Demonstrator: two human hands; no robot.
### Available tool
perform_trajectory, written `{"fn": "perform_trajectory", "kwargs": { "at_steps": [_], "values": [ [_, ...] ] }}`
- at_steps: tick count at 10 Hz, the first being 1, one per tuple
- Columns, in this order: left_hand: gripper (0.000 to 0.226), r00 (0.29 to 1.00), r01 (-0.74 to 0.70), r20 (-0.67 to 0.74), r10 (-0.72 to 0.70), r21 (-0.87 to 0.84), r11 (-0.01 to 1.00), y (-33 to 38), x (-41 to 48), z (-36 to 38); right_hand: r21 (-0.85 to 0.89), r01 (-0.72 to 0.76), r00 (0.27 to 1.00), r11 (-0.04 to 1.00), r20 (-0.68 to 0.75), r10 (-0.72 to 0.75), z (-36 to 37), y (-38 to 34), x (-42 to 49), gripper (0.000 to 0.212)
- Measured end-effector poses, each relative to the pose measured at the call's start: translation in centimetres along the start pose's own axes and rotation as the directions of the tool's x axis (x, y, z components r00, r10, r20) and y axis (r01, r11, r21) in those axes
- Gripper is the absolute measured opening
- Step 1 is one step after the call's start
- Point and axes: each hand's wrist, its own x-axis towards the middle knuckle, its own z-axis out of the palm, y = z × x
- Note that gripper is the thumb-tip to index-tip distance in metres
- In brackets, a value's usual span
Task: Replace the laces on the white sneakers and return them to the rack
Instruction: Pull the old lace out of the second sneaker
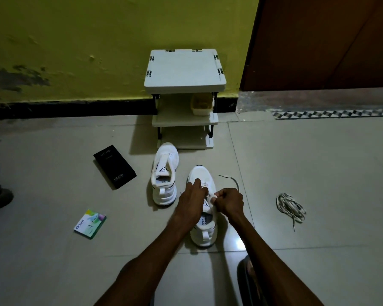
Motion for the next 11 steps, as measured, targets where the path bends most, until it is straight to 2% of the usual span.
{"fn": "perform_trajectory", "kwargs": {
  "at_steps": [1, 2, 3, 4, 5, 6, 7, 8, 9, 10, 11],
  "values": [
    [0.02, 0.996, 0.091, -0.005, -0.092, -0.144, 0.985, 1.0, 0.5, 0.0, -0.022, 0.001, 1.0, 1.0, -0.011, -0.001, 0.0, 0.0, -0.1, 0.008],
    [0.017, 0.946, 0.317, 0.127, -0.299, -0.562, 0.764, 0.6, 1.8, -1.1, -0.073, 0.006, 0.999, 0.997, -0.035, -0.008, 0.1, 0.0, -0.3, 0.007],
    [0.038, 0.761, 0.541, 0.52, -0.388, -0.839, -0.062, -0.8, 2.6, -1.6, -0.084, 0.012, 0.999, 0.996, -0.038, -0.015, 0.4, 0.1, -0.5, 0.007],
    [0.008, 0.745, 0.593, 0.602, -0.288, -0.795, -0.128, -0.9, 2.8, -2.6, -0.096, 0.008, 0.999, 0.995, -0.034, -0.012, 0.4, 0.1, -0.7, 0.01],
    [0.037, 0.815, 0.523, 0.538, -0.216, -0.52, 0.676, -0.8, 4.0, -4.3, -0.102, 0.023, 1.0, 0.995, -0.009, -0.024, 0.2, 0.1, -0.6, 0.007],
    [0.05, 0.854, 0.112, 0.5, -0.143, 0.092, 0.989, 0.1, 4.5, -4.7, -0.137, 0.019, 1.0, 0.99, -0.001, -0.02, 0.2, -0.3, -0.6, 0.005],
    [0.033, 0.915, -0.022, 0.396, -0.075, 0.234, 0.972, 1.1, 4.4, -3.1, -0.152, 0.002, 1.0, 0.988, -0.009, -0.003, 0.4, -0.5, -0.7, 0.01],
    [0.022, 0.832, 0.549, 0.436, -0.342, -0.734, 0.401, 1.5, 4.8, -4.0, -0.166, -0.026, 1.0, 0.986, -0.018, 0.024, 0.3, -0.5, -0.8, 0.01],
    [0.028, 0.753, 0.469, 0.526, -0.396, -0.85, -0.239, 0.3, 5.0, -4.5, -0.175, -0.026, 1.0, 0.984, -0.021, 0.023, 0.2, -0.4, -0.8, 0.008],
    [0.033, 0.81, 0.524, 0.52, -0.271, -0.433, 0.734, -0.6, 4.4, -5.2, -0.173, -0.013, 1.0, 0.985, 0.008, 0.015, 0.4, -0.5, -1.0, 0.008],
    [0.033, 0.866, 0.184, 0.487, -0.111, -0.105, 0.977, 0.8, 4.8, -5.9, -0.185, -0.021, 1.0, 0.983, 0.011, 0.023, 0.3, -0.4, -1.1, 0.009]
  ]
}}
